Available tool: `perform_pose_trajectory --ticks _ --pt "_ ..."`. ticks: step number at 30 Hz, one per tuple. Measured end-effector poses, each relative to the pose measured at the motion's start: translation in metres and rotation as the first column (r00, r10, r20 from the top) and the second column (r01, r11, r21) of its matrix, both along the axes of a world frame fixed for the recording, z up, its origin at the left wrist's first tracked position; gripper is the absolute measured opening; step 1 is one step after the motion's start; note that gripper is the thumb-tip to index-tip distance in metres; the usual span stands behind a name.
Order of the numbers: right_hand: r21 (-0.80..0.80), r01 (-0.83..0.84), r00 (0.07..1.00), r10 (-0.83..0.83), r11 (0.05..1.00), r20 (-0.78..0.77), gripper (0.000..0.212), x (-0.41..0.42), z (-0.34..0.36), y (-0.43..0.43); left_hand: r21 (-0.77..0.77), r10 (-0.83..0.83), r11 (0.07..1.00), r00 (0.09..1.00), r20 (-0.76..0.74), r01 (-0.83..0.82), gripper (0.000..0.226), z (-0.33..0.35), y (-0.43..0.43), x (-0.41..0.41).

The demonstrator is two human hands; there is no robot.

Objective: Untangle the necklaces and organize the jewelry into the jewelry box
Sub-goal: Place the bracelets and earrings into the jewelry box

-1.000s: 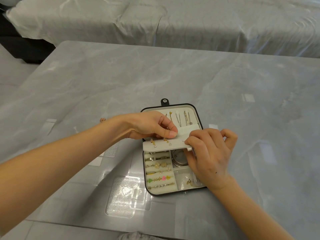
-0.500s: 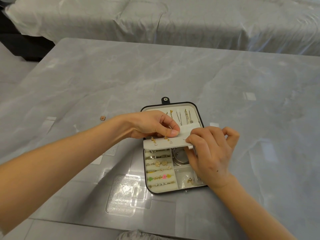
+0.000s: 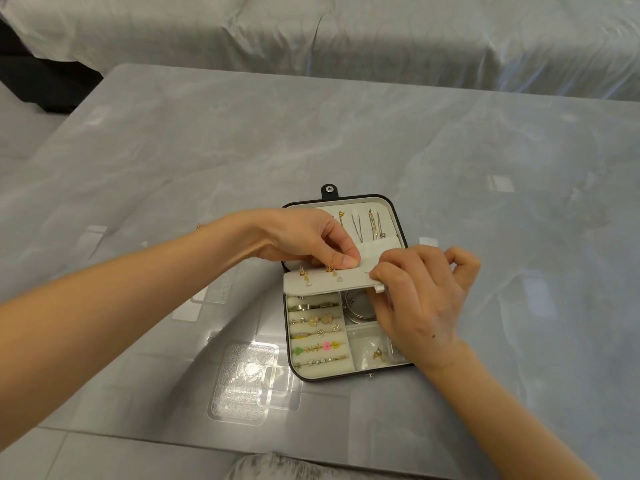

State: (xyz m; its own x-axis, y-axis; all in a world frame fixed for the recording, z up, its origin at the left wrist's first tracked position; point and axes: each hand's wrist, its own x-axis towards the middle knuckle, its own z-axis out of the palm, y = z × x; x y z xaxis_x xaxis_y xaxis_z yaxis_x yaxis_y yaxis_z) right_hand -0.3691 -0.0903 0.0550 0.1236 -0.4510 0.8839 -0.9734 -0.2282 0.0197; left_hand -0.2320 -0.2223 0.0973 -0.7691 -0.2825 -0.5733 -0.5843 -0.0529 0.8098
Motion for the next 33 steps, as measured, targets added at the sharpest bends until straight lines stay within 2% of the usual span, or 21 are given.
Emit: perform_pose_trajectory --ticks 2,6,10,16,26,28,30,32,33 --pt "-0.005 -0.002 1.000 0.002 1.000 -0.009 0.041 0.000 0.000 0.000 -0.011 -0.068 0.998 0.997 0.040 0.068 0.009 0.008 -0.004 -0.004" --pt "-0.006 -0.009 1.000 0.009 1.000 -0.014 0.036 -0.001 0.001 0.001 -0.172 -0.178 0.966 0.978 0.109 0.195 0.008 0.023 -0.009 -0.013" --pt "0.002 -0.008 1.000 0.008 1.000 -0.003 0.038 0.000 0.000 0.001 -0.212 -0.251 0.935 0.953 0.169 0.284 0.009 0.033 -0.013 -0.019" --pt "-0.001 -0.016 1.000 0.016 1.000 -0.004 0.032 0.000 0.003 0.000 -0.232 -0.241 0.934 0.959 0.148 0.270 0.006 0.027 -0.012 -0.018" --pt "0.033 -0.016 1.000 0.017 0.999 -0.013 0.040 0.000 0.002 0.001 -0.316 -0.266 0.896 0.947 0.178 0.311 0.008 0.028 -0.003 -0.018" --pt "0.051 -0.018 1.000 0.018 0.999 -0.011 0.040 -0.001 0.004 0.000 -0.330 -0.230 0.902 0.957 0.176 0.278 0.011 0.034 -0.005 -0.013" --pt "0.086 -0.021 1.000 0.021 0.996 -0.006 0.037 -0.002 0.007 -0.002 -0.409 -0.113 0.898 0.984 0.138 0.161 0.019 0.041 -0.010 0.003" --pt "0.127 -0.027 1.000 0.028 0.992 -0.010 0.031 -0.002 0.012 -0.006 -0.501 0.119 0.861 0.992 0.034 -0.086 0.021 0.046 -0.020 0.031" --pt "0.159 -0.030 0.999 0.033 0.987 -0.016 0.030 -0.003 0.017 -0.010 -0.540 0.252 0.811 0.967 -0.023 -0.225 0.020 0.045 -0.026 0.049"
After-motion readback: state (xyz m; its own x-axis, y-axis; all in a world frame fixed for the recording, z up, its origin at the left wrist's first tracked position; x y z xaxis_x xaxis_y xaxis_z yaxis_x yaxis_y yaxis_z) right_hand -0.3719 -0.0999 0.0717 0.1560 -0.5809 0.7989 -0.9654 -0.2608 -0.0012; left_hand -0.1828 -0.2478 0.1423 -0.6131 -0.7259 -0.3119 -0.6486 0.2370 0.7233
